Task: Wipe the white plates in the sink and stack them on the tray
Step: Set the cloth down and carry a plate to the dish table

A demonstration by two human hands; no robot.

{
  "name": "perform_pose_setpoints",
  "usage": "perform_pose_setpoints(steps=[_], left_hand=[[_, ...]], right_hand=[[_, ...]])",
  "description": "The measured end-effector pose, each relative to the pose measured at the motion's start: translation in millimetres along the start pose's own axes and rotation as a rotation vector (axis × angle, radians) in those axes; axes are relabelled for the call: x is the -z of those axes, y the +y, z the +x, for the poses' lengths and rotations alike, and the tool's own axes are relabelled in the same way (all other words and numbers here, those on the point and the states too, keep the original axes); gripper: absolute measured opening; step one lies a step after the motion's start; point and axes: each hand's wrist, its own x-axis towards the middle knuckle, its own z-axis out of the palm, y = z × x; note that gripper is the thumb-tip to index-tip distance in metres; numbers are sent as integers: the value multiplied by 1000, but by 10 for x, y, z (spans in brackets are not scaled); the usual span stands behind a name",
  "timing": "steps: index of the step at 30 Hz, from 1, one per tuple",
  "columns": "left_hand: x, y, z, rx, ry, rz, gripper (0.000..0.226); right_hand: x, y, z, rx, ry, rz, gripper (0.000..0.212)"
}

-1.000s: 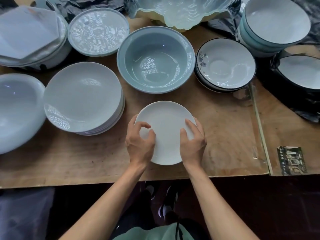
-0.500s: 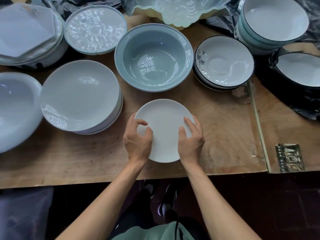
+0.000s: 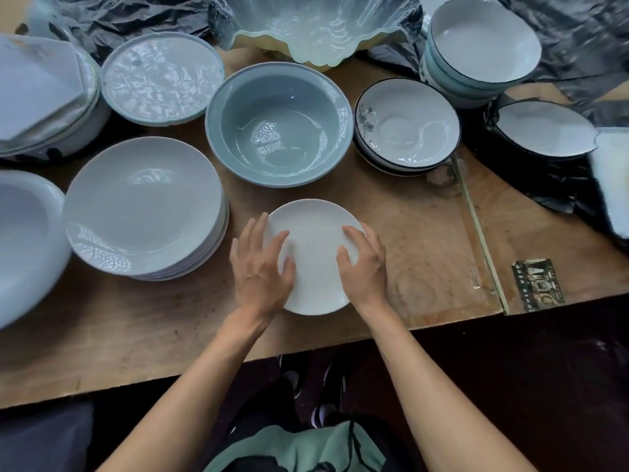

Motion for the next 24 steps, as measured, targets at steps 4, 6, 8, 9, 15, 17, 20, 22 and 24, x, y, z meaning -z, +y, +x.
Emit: perform_pose_setpoints(steps=[4,6,8,9,15,17,20,22,24], left_hand=[[83,131,142,-310,-95,74,41],[83,276,201,-397,-144,88,40],[52,457,252,-483,-199,103,38],[27,559,269,-525,-241,107,36],[-296,1341,115,-842,-483,175,28],[-450,1633,-84,-942,-526,190,30],[-682,2058,-502,-1049,-605,221,36],[-814,2336,-865,-1096,-674,224,38],[-912,2608,-1284,-1137,-729,221,39]], right_hand=[[208,43,-55,11,4,34,37],[338,121,-127,-39,19,61,35],[485,270,-222,-99,24,26,33],[560,362,-284,-132,21,-5,33],[1119,963,-886,-305,42,-134,34],[1336,1164,-1176,-357,79,-178,35],[1642,1453,-1706,-430,136,-245,36],[1819,1643,-2126,-478,182,-274,37],[2003,1833,-2576,-536,224,-291,38]])
